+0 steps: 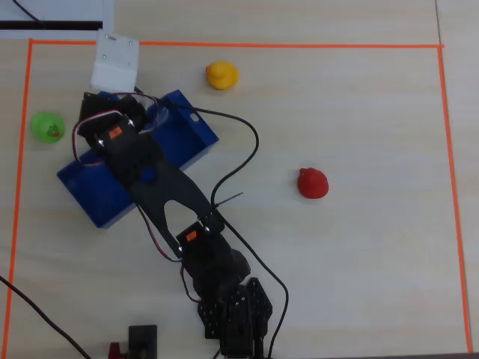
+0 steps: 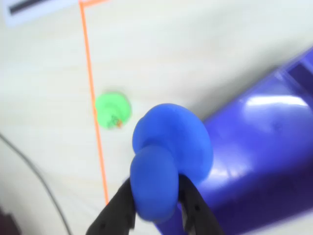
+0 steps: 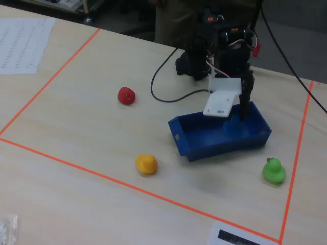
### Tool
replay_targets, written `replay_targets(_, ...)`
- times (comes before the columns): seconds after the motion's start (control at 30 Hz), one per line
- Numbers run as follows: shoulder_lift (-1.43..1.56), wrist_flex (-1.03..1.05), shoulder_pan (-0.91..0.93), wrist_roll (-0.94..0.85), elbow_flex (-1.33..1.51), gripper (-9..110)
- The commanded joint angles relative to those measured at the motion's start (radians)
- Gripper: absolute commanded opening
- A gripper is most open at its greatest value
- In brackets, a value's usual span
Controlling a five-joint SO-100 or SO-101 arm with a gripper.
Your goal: Grasp blue duck and put it into box.
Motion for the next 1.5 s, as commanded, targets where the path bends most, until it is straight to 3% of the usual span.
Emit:
replay_targets(0.0, 0.229, -0.080, 0.003, -0.002, 0.333, 0)
replay_targets(0.23, 0.356, -0.299, 0.046, 0.005, 0.798, 1)
replay_targets(0.33, 0.396, -0.360, 0.057, -0.032, 0.945, 23)
replay_targets(0.47, 0.492, -0.371, 0.103, -0.067, 1.025, 31)
replay_targets(0.63, 0.723, -0.354, 0.249, -0.146, 1.066, 21)
replay_targets(0.83, 1.152, -0.402, 0.436, -0.272, 1.258, 0)
replay_targets(1.1, 1.671, -0.417, 0.563, -0.376, 1.686, 0)
replay_targets(1.47, 1.937, -0.354, 0.617, -0.430, 2.118, 0)
